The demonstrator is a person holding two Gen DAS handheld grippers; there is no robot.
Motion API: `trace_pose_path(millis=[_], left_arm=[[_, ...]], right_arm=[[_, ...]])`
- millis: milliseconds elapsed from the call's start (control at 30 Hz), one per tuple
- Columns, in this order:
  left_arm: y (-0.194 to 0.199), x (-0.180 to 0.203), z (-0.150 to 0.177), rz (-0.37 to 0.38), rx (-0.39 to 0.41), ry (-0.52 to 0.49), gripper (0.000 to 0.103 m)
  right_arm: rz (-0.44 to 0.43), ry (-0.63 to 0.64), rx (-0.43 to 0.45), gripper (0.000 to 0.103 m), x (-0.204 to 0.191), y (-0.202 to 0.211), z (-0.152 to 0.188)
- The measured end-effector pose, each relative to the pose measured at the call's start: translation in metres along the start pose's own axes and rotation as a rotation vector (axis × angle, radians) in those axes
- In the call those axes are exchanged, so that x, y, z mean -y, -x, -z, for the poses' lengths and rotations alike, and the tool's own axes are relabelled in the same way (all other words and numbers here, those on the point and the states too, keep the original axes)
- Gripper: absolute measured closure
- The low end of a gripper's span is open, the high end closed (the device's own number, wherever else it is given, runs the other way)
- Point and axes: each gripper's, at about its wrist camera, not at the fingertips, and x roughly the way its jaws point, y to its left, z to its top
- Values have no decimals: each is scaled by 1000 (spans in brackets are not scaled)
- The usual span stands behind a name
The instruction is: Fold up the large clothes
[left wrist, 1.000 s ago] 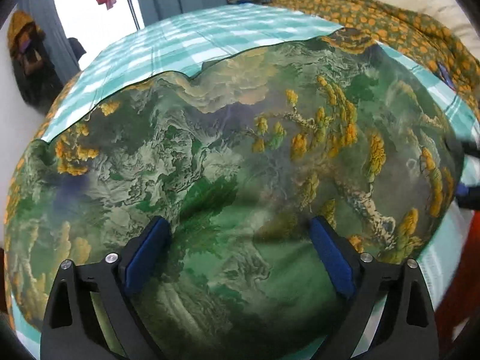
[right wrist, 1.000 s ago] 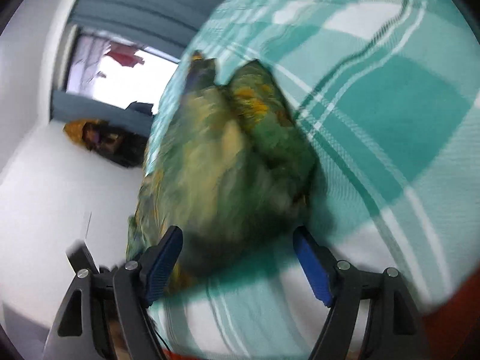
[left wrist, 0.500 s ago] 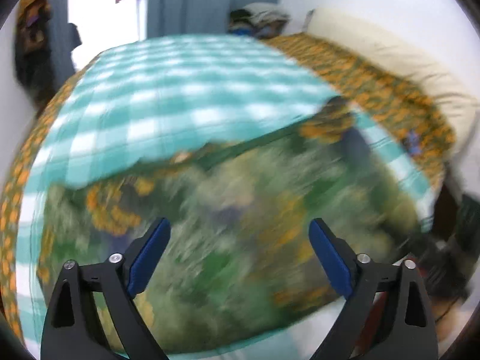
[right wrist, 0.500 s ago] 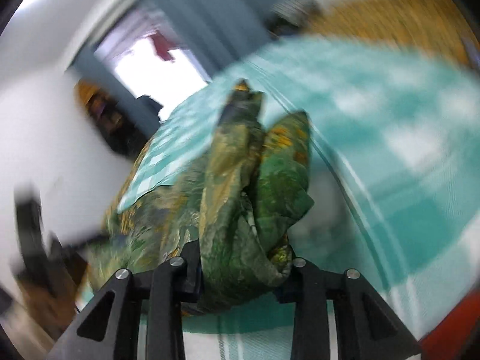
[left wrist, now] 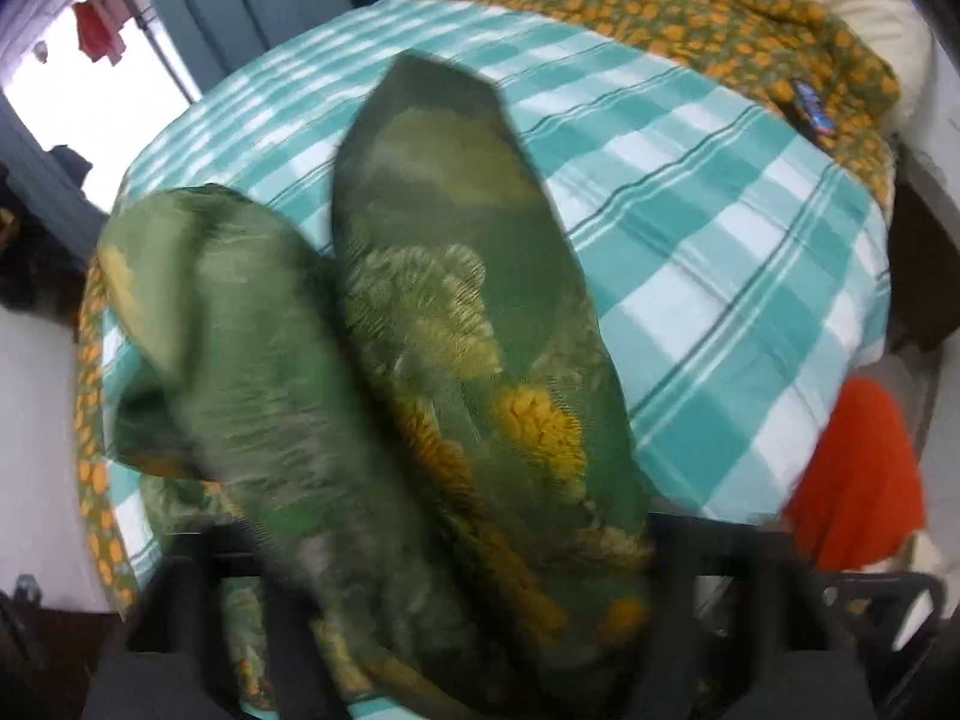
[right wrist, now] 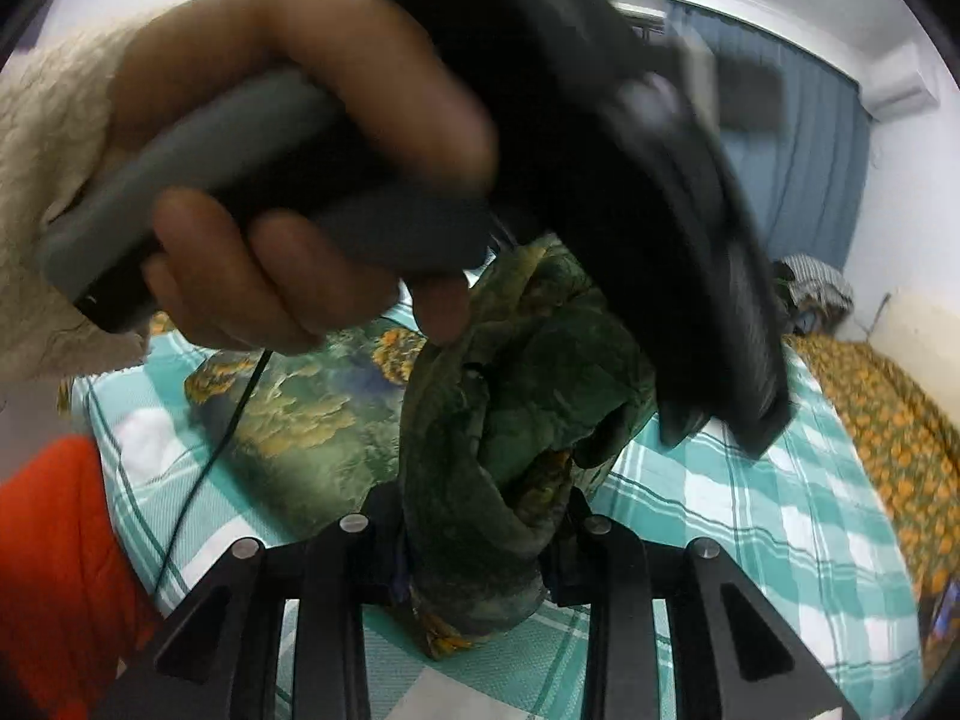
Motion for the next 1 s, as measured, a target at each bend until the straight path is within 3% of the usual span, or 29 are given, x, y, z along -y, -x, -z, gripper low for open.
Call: trace_pose_path(millis=[33, 100, 167, 233, 400, 467, 633, 867, 1000], left_arm=[[0, -7, 1, 33, -1, 32, 69], [2, -22, 4, 46, 9, 53, 72], [11, -49, 8, 51, 22, 89, 72], [20, -76, 12, 58, 30, 136, 72], [23, -166, 52, 64, 44, 303, 71], [15, -200, 77, 73, 36, 399, 71], [-12, -241, 128, 90, 13, 554, 70], [-40, -256, 186, 205, 67, 696, 66], [-66, -275, 217, 263, 26, 793, 59]], right_arm=[[-11, -5, -13, 71, 0, -2, 0], [-49, -50, -26, 65, 12, -7, 6], [-171, -177, -13, 57, 34, 2, 8], [-244, -293, -17, 56, 49, 3, 11], [-192, -437, -87, 56, 91, -15, 26], [-218, -466, -111, 62, 98, -27, 25], [-291, -422, -135, 62, 85, -56, -3], [-414, -285, -182, 62, 20, -133, -56], [-429, -164, -394, 63, -26, -201, -34]])
